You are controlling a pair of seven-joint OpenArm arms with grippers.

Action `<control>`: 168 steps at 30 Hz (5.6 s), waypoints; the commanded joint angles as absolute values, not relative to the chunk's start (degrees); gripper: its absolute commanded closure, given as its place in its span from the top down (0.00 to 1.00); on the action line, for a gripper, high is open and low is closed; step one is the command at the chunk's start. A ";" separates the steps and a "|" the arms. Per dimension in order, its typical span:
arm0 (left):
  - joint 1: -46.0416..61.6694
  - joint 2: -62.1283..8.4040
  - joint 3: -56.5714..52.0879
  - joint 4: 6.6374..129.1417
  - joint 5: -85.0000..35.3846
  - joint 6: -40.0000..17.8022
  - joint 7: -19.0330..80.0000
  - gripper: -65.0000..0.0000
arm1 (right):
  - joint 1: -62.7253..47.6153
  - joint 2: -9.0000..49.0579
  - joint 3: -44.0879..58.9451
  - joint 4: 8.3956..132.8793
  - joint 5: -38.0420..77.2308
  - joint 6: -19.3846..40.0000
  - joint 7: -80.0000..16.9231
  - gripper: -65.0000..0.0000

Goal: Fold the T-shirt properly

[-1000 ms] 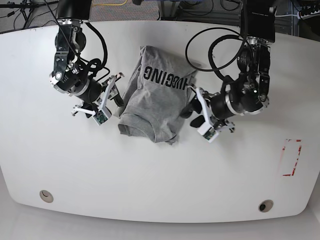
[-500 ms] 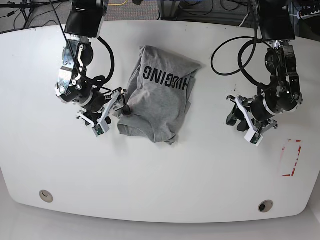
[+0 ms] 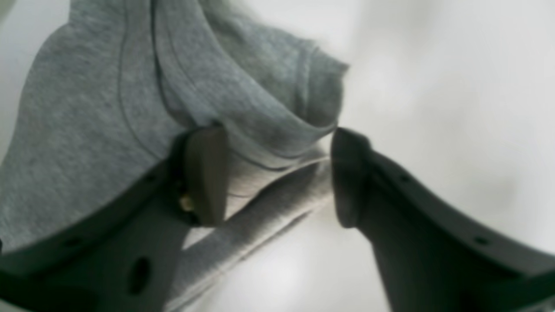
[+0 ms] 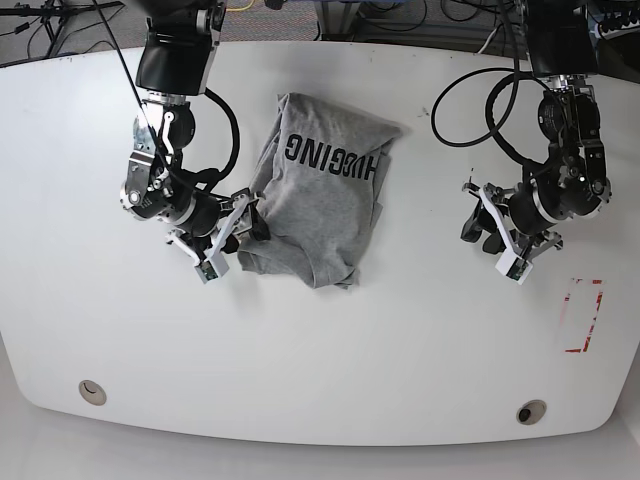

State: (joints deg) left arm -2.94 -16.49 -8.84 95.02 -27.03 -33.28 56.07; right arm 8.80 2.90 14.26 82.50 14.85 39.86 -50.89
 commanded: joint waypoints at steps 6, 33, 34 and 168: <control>-3.74 -17.01 -9.01 95.78 -27.91 -33.45 54.90 0.35 | 10.33 2.95 14.02 81.98 15.78 40.00 -48.57 0.03; -3.91 -16.84 -8.75 92.44 -27.91 -33.54 54.90 0.35 | 5.67 4.53 14.46 101.93 15.34 40.00 -58.86 0.03; -3.91 -16.84 -8.75 92.53 -27.91 -33.54 54.90 0.35 | 5.76 4.62 14.46 101.32 15.34 40.00 -58.86 0.03; -0.13 8.48 31.43 65.98 8.31 9.80 18.86 0.38 | 5.41 13.49 26.07 106.68 15.78 40.00 -58.77 0.16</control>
